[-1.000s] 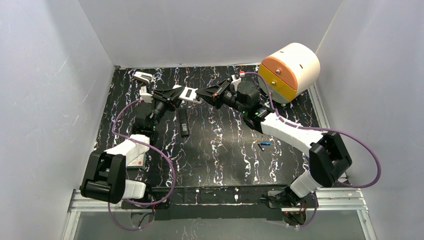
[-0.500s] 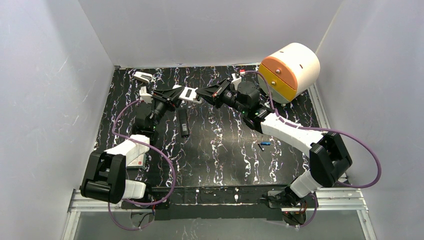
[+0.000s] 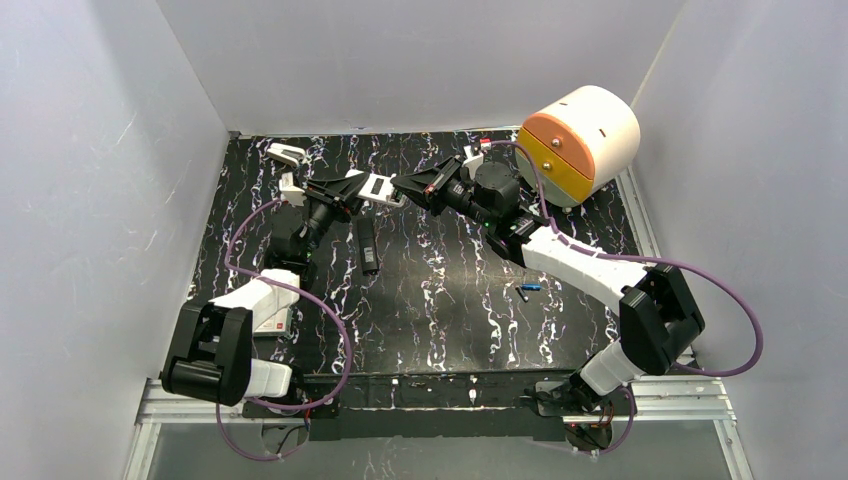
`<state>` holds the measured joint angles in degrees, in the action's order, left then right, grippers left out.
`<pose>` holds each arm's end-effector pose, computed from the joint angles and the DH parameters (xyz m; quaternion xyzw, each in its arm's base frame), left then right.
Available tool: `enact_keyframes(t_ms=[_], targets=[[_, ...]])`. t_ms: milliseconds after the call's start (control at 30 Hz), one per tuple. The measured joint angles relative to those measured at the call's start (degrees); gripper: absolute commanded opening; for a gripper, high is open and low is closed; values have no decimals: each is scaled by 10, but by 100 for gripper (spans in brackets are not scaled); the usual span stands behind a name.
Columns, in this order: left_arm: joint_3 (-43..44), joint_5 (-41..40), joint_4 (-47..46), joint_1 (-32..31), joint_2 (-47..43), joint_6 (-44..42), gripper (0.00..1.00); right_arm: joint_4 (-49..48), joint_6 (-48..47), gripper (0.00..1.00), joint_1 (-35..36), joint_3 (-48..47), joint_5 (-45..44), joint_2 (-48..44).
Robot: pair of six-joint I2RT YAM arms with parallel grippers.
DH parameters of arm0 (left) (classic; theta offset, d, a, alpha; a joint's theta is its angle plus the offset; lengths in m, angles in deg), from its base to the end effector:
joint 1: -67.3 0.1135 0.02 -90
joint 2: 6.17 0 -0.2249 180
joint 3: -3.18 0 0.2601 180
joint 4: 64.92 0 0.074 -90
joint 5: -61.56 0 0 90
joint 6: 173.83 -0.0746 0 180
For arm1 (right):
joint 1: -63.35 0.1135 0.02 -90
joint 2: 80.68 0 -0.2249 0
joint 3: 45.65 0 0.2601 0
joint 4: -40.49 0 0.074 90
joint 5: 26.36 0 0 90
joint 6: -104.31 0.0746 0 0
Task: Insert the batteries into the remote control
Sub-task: Load the battery cover into the remote control.
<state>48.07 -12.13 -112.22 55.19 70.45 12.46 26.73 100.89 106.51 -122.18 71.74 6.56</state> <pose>0.3177 -0.0896 0.2346 -0.3175 0.5200 -0.6896 0.3915 0.2936 0.2898 0.2977 0.2063 0.6566 0.6760 0.2634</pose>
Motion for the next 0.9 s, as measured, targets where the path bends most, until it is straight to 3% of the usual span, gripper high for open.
enact_keyframes(t_ms=[900], targets=[[0, 0, -7, 0, 19, -3, 0, 38, -28, 1, 0, -1, -14, -28]])
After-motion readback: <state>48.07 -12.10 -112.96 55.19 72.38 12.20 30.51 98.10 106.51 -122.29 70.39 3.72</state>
